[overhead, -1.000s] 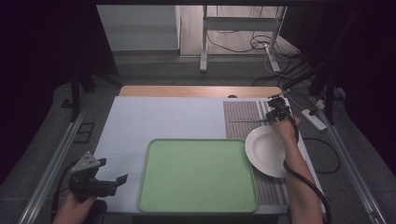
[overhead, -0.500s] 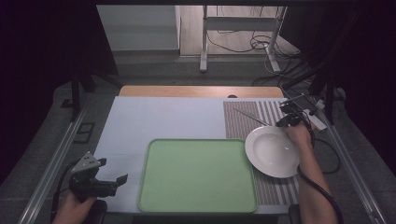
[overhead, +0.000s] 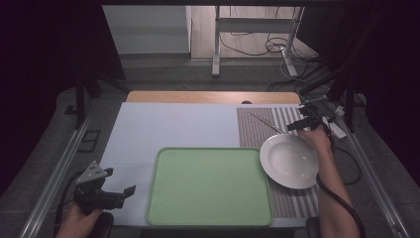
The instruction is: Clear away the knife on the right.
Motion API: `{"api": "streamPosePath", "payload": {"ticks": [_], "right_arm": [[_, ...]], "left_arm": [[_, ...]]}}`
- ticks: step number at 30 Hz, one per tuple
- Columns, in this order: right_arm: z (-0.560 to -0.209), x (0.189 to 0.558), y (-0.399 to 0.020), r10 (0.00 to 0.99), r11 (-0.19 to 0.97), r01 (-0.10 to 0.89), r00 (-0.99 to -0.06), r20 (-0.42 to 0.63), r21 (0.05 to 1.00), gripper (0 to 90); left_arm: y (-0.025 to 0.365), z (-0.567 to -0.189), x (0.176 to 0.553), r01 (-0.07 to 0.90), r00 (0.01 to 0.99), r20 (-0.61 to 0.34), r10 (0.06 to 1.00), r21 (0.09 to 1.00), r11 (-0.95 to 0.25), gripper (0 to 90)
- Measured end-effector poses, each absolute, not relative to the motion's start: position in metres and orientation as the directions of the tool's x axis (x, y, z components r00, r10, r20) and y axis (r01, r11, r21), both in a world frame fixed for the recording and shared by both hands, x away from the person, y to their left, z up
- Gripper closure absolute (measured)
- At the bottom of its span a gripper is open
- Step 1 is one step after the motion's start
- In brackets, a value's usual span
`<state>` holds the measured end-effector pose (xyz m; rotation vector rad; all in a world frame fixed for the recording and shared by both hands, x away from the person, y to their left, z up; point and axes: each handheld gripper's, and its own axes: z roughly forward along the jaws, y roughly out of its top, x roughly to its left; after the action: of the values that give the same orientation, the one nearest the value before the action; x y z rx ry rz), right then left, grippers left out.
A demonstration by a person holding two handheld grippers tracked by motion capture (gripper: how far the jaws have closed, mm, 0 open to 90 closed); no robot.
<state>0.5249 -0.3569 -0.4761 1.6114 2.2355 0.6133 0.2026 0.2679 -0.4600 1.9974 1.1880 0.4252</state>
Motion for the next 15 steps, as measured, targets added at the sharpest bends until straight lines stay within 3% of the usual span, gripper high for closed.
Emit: {"api": "streamPosePath", "payload": {"ticks": [1,2,3,5,15], "right_arm": [[-0.477,0.526,-0.355,0.951,0.272,0.813,-0.310,-0.013,0.516,19.3],[-0.477,0.526,-0.355,0.951,0.272,0.813,-0.310,-0.013,0.516,19.3],[-0.478,0.528,-0.352,0.952,0.263,0.812,-0.306,-0.003,0.521,8.5],[-0.480,0.529,-0.347,0.951,0.272,0.815,-0.308,-0.016,0.512,0.6],[-0.491,0.536,-0.325,0.922,0.365,0.808,-0.383,-0.058,0.463,1.1]], "left_arm": [[0.268,-0.460,0.203,0.601,0.513,-0.091,0.854,0.749,-0.281,0.9],[0.268,-0.460,0.203,0.601,0.513,-0.091,0.854,0.749,-0.281,0.9],[0.268,-0.460,0.203,0.602,0.513,-0.090,0.854,0.747,-0.283,0.9],[0.268,-0.460,0.203,0.602,0.513,-0.091,0.854,0.747,-0.282,0.9],[0.268,-0.460,0.203,0.603,0.511,-0.095,0.854,0.748,-0.278,0.9]]}}
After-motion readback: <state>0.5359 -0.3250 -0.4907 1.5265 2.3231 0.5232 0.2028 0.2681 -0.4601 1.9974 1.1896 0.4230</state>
